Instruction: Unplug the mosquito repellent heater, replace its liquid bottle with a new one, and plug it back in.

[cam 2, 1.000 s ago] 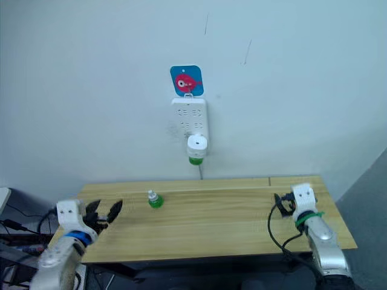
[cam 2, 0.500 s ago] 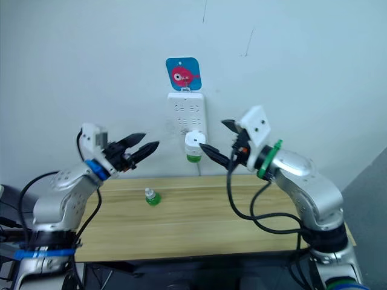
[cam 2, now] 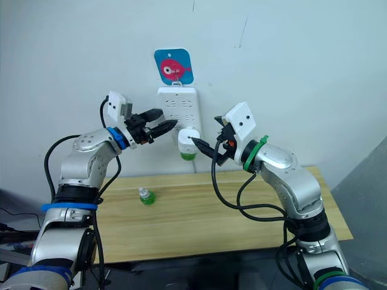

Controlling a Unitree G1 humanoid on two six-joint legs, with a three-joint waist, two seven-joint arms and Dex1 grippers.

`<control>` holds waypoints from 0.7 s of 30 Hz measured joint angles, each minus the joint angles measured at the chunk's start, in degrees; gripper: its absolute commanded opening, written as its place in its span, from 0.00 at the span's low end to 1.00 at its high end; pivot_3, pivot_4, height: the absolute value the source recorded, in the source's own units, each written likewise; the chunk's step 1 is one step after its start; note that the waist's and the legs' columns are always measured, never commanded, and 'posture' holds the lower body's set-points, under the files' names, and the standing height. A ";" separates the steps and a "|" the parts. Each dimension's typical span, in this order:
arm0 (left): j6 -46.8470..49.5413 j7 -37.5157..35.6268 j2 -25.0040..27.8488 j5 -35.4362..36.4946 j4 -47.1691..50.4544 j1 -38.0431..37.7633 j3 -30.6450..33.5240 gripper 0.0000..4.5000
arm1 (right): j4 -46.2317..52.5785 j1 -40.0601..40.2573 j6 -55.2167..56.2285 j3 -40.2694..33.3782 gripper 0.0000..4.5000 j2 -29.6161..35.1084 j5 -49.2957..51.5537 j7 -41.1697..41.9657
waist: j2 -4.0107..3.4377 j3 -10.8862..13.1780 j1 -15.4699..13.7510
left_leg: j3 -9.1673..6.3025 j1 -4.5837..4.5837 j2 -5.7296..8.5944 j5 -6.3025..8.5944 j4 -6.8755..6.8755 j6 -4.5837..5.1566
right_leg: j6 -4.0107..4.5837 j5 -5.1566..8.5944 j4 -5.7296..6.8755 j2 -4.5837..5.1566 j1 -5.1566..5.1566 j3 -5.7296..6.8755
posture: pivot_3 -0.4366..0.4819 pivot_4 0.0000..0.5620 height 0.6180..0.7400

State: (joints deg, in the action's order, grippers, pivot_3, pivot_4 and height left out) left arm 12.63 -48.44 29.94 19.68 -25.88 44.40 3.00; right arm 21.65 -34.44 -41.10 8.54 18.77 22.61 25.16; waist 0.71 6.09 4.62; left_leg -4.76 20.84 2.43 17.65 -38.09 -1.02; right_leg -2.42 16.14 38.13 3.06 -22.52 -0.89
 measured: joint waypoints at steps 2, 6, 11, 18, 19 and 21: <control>-1.49 -0.95 -0.53 -0.86 -2.84 1.17 -0.02 0.67 | 0.78 0.63 -0.45 -0.93 1.00 0.10 0.14 -0.41 | 0.01 0.19 0.13 | 0.00 0.01 0.00 0.01 0.01 0.01 | 0.00 0.00 0.00 0.00 -0.01 0.02 | 0.31 0.26 1.00; -3.11 -2.20 -1.19 -1.79 -5.68 2.01 -0.01 0.67 | 2.89 2.51 -2.27 -2.17 1.00 0.33 1.07 -0.75 | -0.06 0.58 0.13 | -0.07 0.01 -0.01 0.01 -0.02 0.04 | 0.00 0.00 0.02 0.01 0.04 0.05 | 0.31 0.28 1.00; -3.27 -3.10 -2.66 -3.17 -8.54 2.04 -0.47 0.67 | 4.29 3.89 -3.24 -2.73 1.00 0.42 1.12 -1.61 | -0.07 1.42 0.26 | -0.05 0.01 -0.01 0.00 -0.11 0.05 | -0.01 0.00 0.04 -0.01 0.07 0.05 | 0.30 0.29 1.00; -2.56 -6.22 -4.66 -2.78 -6.22 2.08 -0.47 0.67 | 4.27 5.66 -3.46 -2.71 1.00 0.24 0.61 -2.77 | -0.03 2.06 0.31 | -0.04 0.10 -0.01 -0.01 -0.03 0.03 | -0.03 -0.02 0.05 0.01 -0.07 0.06 | 0.30 0.32 1.00; -1.91 -6.36 -4.65 -2.57 -5.06 2.07 -0.43 0.67 | 4.18 6.51 -3.46 -2.66 1.00 0.24 0.37 -2.96 | -0.01 2.13 0.31 | -0.06 0.16 -0.01 -0.02 0.00 0.00 | -0.04 -0.02 0.05 0.01 -0.13 0.07 | 0.30 0.32 1.00; -0.61 -6.88 -4.49 -1.93 -2.54 1.96 -0.35 0.67 | 3.73 7.50 -3.46 -2.42 1.00 0.20 -0.59 -3.46 | -0.03 2.26 0.33 | -0.02 0.25 -0.01 -0.04 0.02 -0.05 | -0.04 -0.02 0.05 0.02 -0.25 0.04 | 0.30 0.32 1.00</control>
State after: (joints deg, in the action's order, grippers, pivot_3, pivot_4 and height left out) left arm 12.02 -55.32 25.45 17.74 -28.42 46.36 2.66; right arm 25.38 -26.94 -44.57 6.11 18.98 22.03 21.69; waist 0.68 8.35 4.94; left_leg -4.78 21.09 2.42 17.61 -38.07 -1.06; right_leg -2.46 16.11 38.18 3.08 -22.77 -0.85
